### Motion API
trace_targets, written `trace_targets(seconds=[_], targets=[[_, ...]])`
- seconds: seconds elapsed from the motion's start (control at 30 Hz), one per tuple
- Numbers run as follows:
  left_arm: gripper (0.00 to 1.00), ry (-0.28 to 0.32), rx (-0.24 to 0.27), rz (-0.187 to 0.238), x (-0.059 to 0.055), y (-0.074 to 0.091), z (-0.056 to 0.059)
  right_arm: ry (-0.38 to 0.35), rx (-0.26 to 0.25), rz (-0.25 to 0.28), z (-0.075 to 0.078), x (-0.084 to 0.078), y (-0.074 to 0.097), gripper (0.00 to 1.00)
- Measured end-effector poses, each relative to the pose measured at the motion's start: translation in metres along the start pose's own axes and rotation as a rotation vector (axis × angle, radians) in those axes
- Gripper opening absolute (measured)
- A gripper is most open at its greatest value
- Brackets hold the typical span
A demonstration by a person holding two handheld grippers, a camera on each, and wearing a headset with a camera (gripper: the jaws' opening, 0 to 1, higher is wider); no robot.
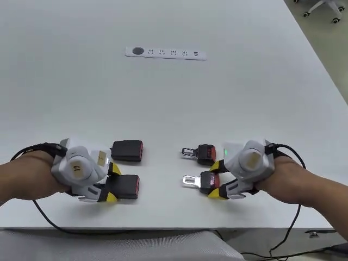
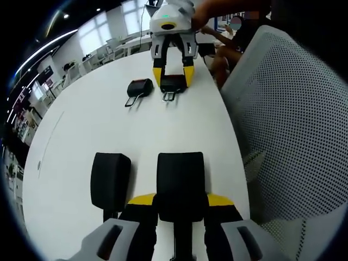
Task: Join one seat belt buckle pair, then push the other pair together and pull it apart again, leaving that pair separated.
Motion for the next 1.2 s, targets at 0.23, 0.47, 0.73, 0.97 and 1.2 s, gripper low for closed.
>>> trace_targets(seconds=[0.23, 0.47, 0.73, 0.97, 1.2], targets=[[0.34, 0.003, 0.001, -0.002, 0.001, 0.000, 0.000, -0.012, -0.003, 0.011, -0.002, 0.003, 0.000, 0.32], [0.34, 0.007, 0.004, -0.012, 0.002, 0.001, 0.001, -0.020, -0.012, 0.020, -0.004, 0.009, -0.004, 0.32], [0.33, -0.020, -0.004, -0.045, 0.006, 0.000, 0.002, 0.012, 0.007, 0.032, -0.015, 0.027, -0.019, 0.32], [0.33, 0.003, -0.001, -0.035, 0.002, 0.001, 0.001, 0.050, 0.017, 0.019, -0.018, 0.049, -0.033, 0.32], [0.33, 0.011, 0.001, -0.035, 0.000, 0.001, 0.000, 0.070, 0.028, 0.018, -0.017, 0.065, -0.044, 0.32]])
Point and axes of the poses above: the centre of the closed fingertips' face, and the gripper's own axes: y roughly backward along the fingers, z roughly to its right, x roughly out of its top, the point moved 10 cm from there along y, roughly backward along the fingers, and after that the axes turned 11 degrees about x, right-handed, at the moved point
